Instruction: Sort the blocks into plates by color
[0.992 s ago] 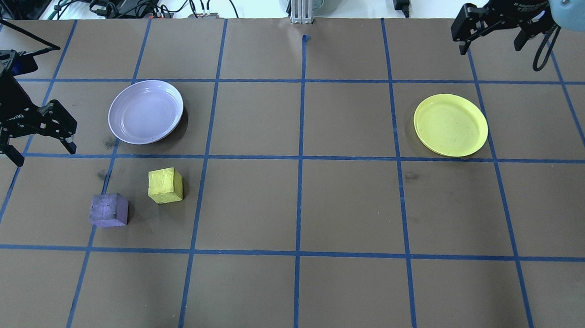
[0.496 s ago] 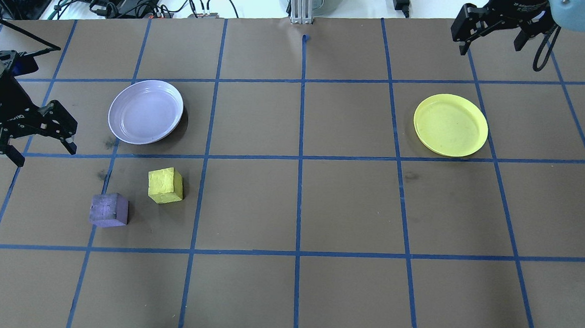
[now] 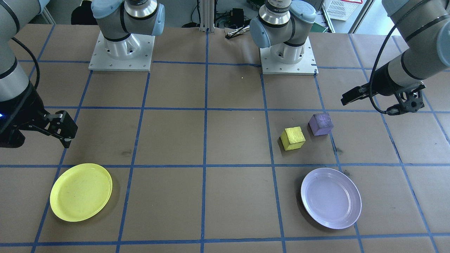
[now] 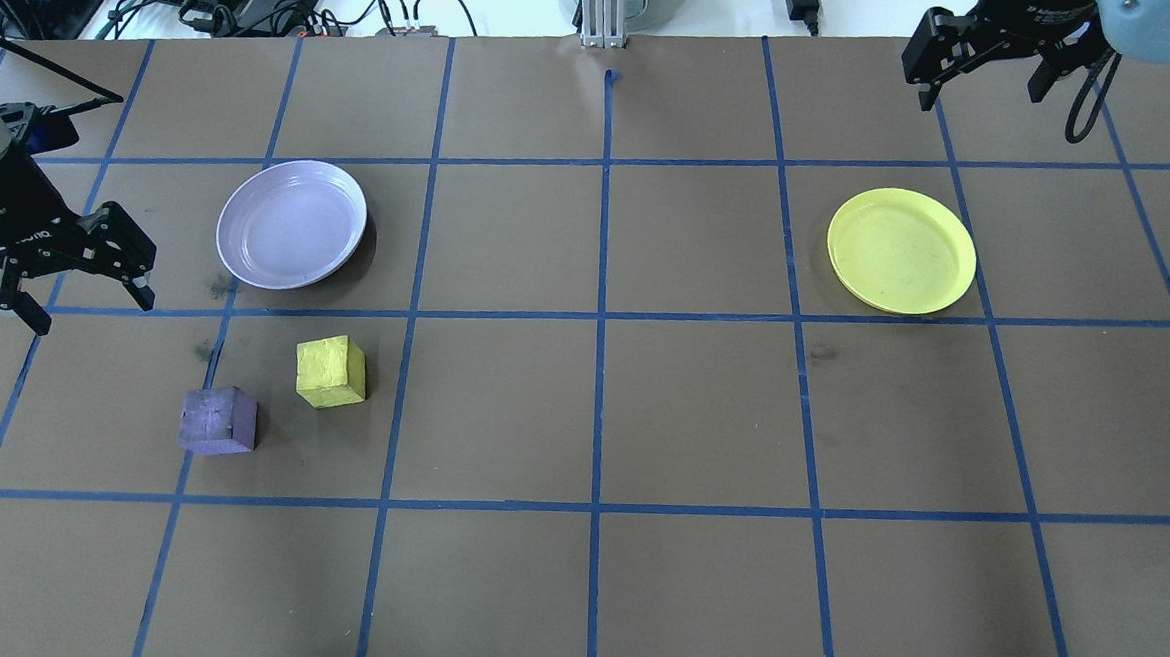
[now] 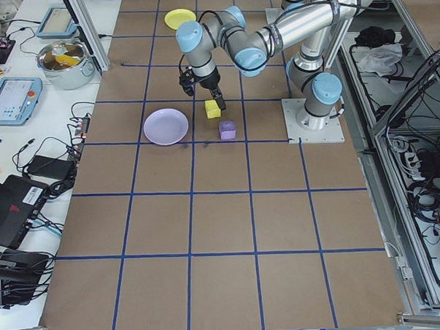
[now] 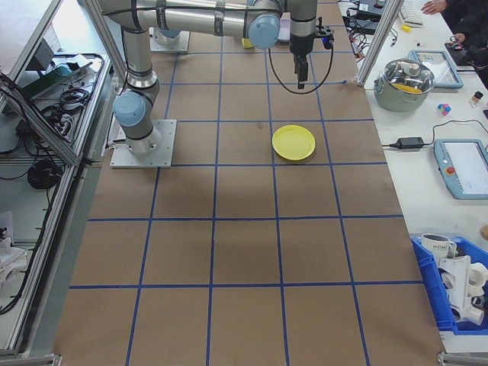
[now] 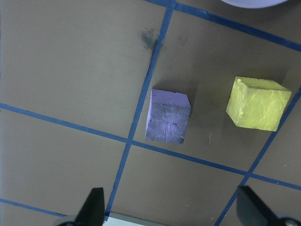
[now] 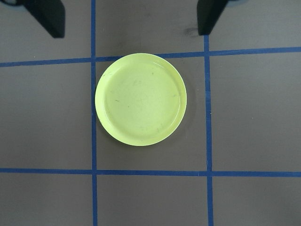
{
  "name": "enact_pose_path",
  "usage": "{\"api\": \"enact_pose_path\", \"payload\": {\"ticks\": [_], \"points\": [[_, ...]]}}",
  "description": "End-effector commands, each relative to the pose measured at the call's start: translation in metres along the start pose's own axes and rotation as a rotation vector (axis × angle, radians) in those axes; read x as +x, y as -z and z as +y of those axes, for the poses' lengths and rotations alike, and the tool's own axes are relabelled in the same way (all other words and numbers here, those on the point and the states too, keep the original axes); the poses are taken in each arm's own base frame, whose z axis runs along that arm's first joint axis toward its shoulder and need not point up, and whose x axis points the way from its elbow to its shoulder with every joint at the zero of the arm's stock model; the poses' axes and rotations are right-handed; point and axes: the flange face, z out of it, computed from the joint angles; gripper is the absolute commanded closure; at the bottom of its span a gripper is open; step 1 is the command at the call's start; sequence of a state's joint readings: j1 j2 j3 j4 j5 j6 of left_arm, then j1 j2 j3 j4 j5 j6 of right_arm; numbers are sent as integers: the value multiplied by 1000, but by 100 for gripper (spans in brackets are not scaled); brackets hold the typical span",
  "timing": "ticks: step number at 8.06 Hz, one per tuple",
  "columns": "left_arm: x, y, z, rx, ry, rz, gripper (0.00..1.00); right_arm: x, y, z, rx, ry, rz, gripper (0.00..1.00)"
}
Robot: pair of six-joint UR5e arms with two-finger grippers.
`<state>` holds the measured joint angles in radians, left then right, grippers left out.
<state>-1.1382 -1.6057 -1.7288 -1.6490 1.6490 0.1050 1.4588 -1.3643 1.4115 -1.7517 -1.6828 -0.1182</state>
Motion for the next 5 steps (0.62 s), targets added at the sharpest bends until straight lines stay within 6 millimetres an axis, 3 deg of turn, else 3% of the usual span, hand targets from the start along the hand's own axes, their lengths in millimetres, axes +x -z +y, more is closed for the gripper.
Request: {"api": "enact_pose_path", "payload": {"ticks": [1, 5], "points": [[0, 0, 0, 0, -1, 0, 0, 0, 1, 0, 2, -2, 3, 0], [-1, 1, 0, 2, 1, 0, 0, 3, -1, 0, -1, -12, 5, 0]]}}
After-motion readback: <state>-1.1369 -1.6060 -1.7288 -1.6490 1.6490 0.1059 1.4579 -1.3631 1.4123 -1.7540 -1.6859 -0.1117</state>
